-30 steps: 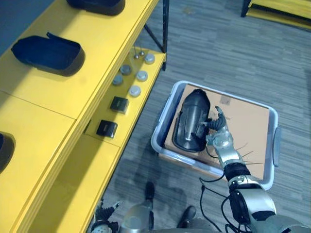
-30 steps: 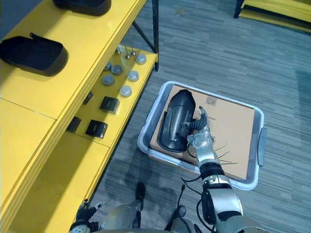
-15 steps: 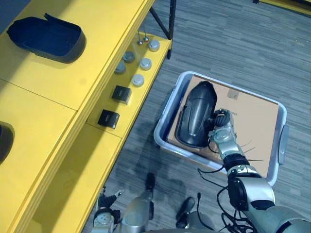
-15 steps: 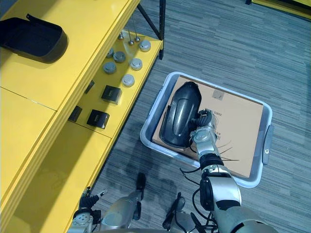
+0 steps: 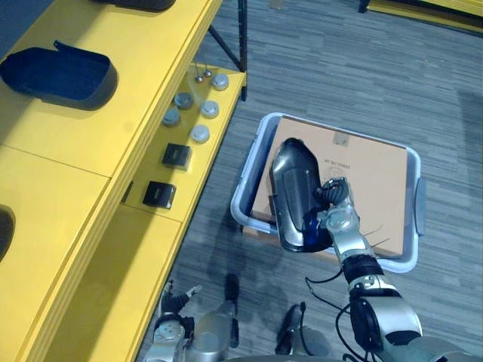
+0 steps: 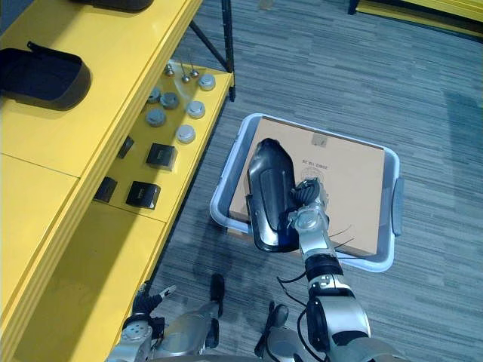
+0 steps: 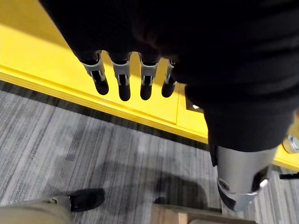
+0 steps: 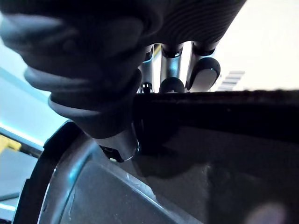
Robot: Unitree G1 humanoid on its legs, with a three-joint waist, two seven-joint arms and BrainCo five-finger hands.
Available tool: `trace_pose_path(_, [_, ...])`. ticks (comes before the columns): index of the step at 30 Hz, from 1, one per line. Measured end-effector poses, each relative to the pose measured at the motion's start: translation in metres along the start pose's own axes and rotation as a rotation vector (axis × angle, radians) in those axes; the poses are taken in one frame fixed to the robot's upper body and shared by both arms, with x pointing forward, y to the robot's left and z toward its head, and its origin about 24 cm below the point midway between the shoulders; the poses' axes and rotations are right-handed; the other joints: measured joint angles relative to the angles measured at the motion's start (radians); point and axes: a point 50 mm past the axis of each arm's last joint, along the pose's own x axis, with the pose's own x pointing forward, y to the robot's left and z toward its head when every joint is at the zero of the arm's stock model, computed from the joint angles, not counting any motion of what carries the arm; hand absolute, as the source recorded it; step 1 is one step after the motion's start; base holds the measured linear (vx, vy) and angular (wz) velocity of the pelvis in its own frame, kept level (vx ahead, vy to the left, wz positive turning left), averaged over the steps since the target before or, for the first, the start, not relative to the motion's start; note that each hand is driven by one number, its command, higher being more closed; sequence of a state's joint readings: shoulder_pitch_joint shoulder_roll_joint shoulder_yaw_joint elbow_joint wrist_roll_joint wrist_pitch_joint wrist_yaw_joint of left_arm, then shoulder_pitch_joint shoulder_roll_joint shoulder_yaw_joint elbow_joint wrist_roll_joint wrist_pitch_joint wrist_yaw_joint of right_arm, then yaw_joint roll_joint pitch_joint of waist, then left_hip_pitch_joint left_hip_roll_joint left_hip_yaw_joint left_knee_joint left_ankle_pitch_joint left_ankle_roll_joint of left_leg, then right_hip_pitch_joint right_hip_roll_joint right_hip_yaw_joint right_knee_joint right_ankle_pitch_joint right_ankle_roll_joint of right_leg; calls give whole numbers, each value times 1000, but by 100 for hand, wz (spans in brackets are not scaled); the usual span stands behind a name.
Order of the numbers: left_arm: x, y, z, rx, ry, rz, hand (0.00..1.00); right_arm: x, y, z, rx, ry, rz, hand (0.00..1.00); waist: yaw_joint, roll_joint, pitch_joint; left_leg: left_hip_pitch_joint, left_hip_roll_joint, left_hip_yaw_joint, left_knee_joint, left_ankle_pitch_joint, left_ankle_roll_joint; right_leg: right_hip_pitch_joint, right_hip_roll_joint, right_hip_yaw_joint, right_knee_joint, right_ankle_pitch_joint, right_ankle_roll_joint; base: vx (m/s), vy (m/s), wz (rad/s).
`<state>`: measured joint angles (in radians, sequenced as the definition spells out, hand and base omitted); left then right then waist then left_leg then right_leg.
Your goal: Walk over and take plastic housings, then place them on the shelf
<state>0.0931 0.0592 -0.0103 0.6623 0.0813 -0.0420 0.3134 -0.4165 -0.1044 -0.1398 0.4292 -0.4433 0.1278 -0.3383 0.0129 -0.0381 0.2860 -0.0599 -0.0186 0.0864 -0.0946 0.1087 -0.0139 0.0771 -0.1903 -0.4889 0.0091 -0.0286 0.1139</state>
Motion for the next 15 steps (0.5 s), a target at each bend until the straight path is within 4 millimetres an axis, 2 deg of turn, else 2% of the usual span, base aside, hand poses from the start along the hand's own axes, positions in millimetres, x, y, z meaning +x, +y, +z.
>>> trace_pose_path(2, [-4,-8,35,-33,-150,-22,0,-9,-10,-8,-1,-2,-52,100,-3,-5,-38,3,2,3,0,0,0,4,3,10,-9,0,0,14,-3,-6])
trace_pose_path(4, [-9,-14,58,-60,-251,-34,0,-14,-14,-10,1,-10,-75,100,-3,-4,-54,4,4,3,0,0,0,4,7,18,-11,0,0,-3,-6,-7])
trace_pose_path(6, [-20,-18,94,-115,-405,-54,0,-20,-18,-4,27,-37,-110,100,-15,-2,-66,6,8,2,0,0,0,4,11,22,-11,0,-1,-18,-7,-7])
trace_pose_path(9, [-42,-22,137,-204,-604,-72,0,-27,-19,12,79,-92,-155,100,-39,0,-77,14,11,5,0,0,1,7,14,30,-11,0,-1,-9,2,-6])
trace_pose_path(13, [-72,-27,174,-284,-791,-114,0,-34,-20,39,134,-203,-185,100,-50,3,-93,20,13,15,0,0,1,7,15,42,-11,1,-1,8,7,-8])
trace_pose_path(15, [-79,-34,185,-298,-839,-141,0,-38,-17,51,164,-251,-179,100,-51,7,-107,26,14,19,0,0,1,8,15,52,-11,1,-1,27,2,-14])
